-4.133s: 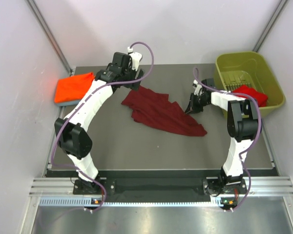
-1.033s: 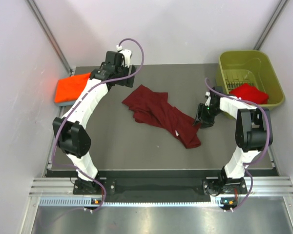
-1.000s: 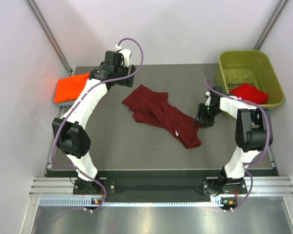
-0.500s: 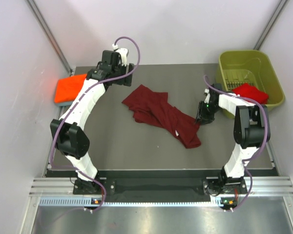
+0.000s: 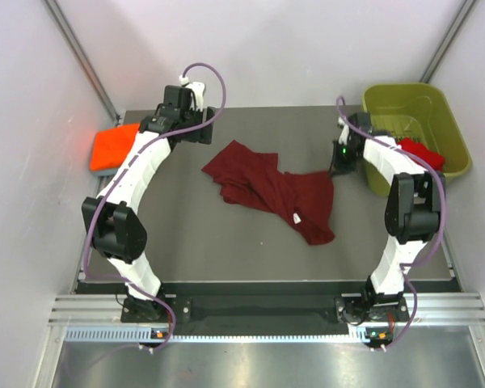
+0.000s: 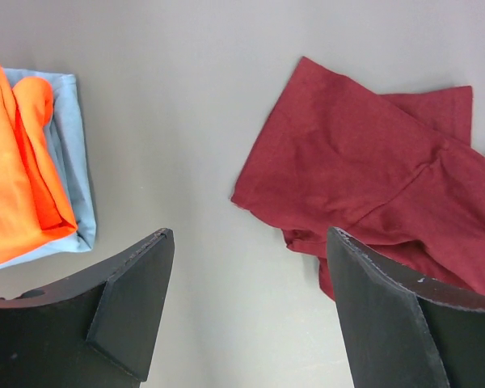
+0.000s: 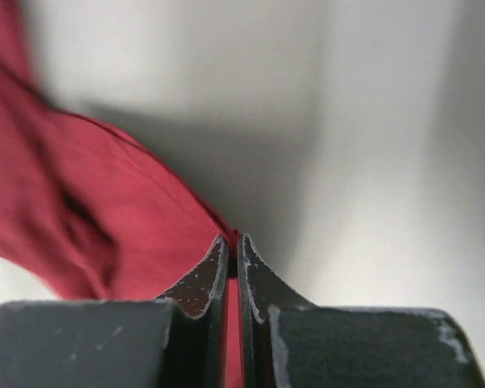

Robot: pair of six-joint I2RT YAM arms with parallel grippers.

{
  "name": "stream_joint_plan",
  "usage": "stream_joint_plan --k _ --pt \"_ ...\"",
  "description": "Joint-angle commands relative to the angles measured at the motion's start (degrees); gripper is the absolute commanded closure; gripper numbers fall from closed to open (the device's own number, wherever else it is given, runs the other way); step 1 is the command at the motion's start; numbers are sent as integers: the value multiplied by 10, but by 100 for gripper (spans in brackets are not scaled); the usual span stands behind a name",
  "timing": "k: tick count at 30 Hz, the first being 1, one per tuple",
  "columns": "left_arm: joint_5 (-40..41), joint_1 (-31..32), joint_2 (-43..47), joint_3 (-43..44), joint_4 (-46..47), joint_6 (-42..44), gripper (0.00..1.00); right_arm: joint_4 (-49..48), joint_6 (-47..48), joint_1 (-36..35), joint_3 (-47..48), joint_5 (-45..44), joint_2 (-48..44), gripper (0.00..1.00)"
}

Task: Fold and stack the t-shirts
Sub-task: Flatten the tshirt out

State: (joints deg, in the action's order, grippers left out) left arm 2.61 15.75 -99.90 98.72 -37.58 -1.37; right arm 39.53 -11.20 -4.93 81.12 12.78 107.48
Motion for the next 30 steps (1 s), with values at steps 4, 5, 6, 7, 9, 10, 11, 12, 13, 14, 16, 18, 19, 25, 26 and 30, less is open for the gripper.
stream_joint_plan --k 4,5,6,7,9,10,11,12,13,14,16,18,19,25,26,30 --pt "-42 -8 -59 25 16 -13 20 -39 97 -36 170 -9 -91 100" --pt "-58 -9 -86 49 8 -17 20 -44 106 -42 178 -9 -104 100" --pt "-63 -10 -99 62 6 -21 20 -45 108 -47 192 -17 -110 100" --pt "-65 -10 -111 73 6 -28 20 -50 142 -62 199 -23 -123 100" --pt "-62 -10 -145 100 14 -30 20 -54 162 -77 210 -31 -132 100" --pt "-58 -10 -161 110 16 -29 20 -53 173 -88 212 -35 -134 100" --pt "-56 -11 -194 136 17 -27 20 -53 175 -90 213 -35 -140 100" --pt "-65 -12 -215 153 16 -24 20 -53 177 -92 209 -35 -143 100" --pt "-76 -16 -239 200 10 -22 21 -53 179 -94 206 -35 -148 100" --pt "-86 -18 -287 225 5 -23 22 -53 180 -95 202 -35 -150 100" --pt "-112 -19 -325 276 11 -11 26 -52 178 -96 191 -37 -155 100" --pt "-125 -19 -368 299 22 -7 27 -53 177 -97 180 -34 -158 100" --pt "-119 -19 -379 320 36 -2 28 -53 174 -96 177 -32 -160 100" --pt "-118 -20 -437 360 67 8 27 -51 175 -96 157 -28 -172 100" --pt "-136 -20 -441 362 68 8 27 -51 175 -96 155 -29 -173 100" --pt "-161 -18 -456 363 72 -2 31 -53 178 -95 148 -34 -177 100"
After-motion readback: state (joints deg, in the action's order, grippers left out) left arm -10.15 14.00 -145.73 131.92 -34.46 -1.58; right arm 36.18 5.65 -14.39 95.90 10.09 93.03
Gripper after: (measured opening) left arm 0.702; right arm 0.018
